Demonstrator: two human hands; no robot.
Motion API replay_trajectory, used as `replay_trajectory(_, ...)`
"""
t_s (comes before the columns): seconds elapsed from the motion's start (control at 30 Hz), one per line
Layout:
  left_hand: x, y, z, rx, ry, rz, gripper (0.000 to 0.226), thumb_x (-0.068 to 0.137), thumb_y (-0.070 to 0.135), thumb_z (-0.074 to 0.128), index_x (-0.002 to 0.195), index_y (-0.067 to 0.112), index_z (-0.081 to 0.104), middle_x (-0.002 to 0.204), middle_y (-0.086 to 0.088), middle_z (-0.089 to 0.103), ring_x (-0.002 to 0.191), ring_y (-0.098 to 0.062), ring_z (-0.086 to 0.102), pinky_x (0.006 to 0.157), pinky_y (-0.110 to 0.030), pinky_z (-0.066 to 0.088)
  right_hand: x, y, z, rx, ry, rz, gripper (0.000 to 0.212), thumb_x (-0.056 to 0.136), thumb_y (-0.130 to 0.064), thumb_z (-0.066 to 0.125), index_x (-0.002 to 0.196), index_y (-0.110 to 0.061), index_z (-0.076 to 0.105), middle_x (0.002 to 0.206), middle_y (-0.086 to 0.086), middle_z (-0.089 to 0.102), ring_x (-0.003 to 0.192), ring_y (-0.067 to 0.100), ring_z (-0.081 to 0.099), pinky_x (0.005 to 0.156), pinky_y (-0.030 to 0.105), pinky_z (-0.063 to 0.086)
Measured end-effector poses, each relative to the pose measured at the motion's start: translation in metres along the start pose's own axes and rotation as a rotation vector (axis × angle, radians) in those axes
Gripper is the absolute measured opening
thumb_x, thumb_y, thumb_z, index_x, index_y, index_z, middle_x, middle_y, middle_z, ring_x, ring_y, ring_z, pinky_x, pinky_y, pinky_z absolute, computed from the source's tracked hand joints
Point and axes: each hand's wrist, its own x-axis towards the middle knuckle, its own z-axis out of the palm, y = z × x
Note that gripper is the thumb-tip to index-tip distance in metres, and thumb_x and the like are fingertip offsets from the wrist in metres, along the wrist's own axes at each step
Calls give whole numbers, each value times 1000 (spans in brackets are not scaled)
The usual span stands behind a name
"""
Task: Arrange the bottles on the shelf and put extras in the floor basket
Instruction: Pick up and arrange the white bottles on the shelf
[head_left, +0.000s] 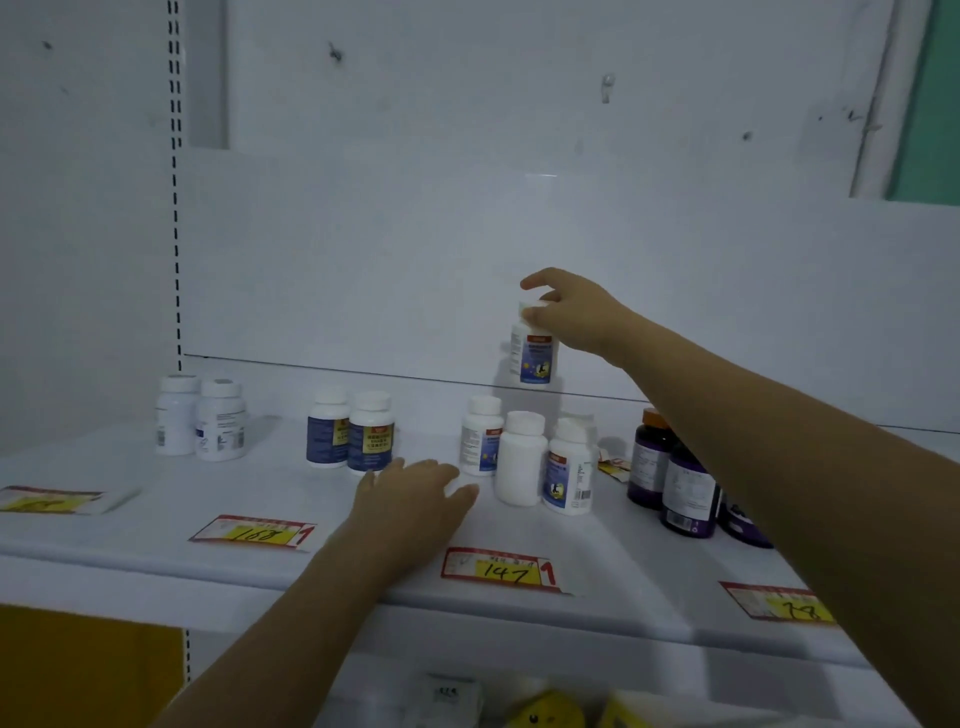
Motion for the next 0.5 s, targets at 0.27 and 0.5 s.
replay_trajectory(0.27, 4, -5, 9, 91, -135, 17, 46, 99, 42, 22, 143, 33, 34, 151, 4, 33, 140, -24, 24, 115, -51, 12, 15, 36, 30, -235, -84, 54, 38, 92, -18, 54, 131, -17, 52, 134, 9, 51, 120, 22, 49, 88, 24, 38)
replay_trajectory(0.5, 3, -3, 9, 121, -142, 16, 46, 100, 43, 20, 139, 30, 40, 148, 2, 37, 137, -23, 29, 113, -51, 12, 14, 49, 43, -306, -248, 145, 38, 84, -16, 69, 121, -13, 61, 121, 5, 57, 112, 20, 53, 88, 27, 41)
